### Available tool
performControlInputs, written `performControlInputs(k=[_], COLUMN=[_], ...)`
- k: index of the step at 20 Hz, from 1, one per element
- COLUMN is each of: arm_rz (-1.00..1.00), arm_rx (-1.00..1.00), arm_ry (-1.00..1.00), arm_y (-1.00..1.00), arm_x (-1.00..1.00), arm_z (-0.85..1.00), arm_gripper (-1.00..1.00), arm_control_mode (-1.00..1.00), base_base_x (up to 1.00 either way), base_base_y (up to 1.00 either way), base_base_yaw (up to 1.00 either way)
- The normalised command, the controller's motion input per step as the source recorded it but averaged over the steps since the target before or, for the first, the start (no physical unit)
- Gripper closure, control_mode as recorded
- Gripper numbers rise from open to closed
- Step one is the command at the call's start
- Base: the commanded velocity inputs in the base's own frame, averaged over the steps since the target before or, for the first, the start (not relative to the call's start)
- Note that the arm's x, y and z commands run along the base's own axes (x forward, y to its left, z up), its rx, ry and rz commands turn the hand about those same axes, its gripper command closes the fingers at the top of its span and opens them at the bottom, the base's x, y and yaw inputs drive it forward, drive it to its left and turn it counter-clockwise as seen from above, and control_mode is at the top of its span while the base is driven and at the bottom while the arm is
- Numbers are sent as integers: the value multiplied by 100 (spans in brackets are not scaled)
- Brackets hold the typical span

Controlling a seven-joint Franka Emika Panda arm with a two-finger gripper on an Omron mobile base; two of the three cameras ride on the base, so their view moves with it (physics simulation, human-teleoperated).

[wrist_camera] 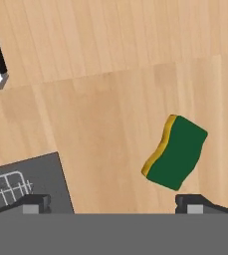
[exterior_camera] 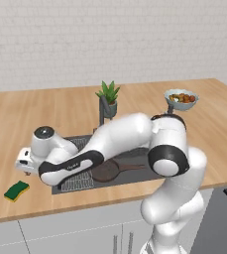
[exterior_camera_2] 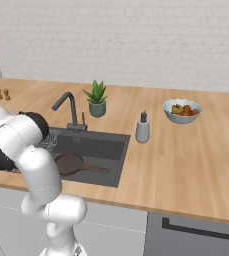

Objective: Pick the pan and sponge and place them into the sink. Then turn on the water.

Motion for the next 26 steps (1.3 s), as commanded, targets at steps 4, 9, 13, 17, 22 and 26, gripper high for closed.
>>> performControlInputs(k=[4, 9, 13, 17, 22, 26], arm_rz=[-1, -2, -1, -1, -1, 0], arm_rx=[-7, -6, -9, -10, -6, -1], arm_ry=[2, 4, 0, 0, -1, -9], arm_y=[37, 40, 42, 45, 36, 23], arm_x=[0, 0, 0, 0, 4, 17], arm_z=[-23, -19, -19, -17, -10, -27], arm_gripper=[-100, -100, -100, -100, -100, -100], arm_control_mode=[-100, -100, -100, -100, -100, -100], base_base_x=[0, 0, 0, 0, 0, 0], base_base_y=[0, 0, 0, 0, 0, 0], base_base_yaw=[0, 0, 0, 0, 0, 0])
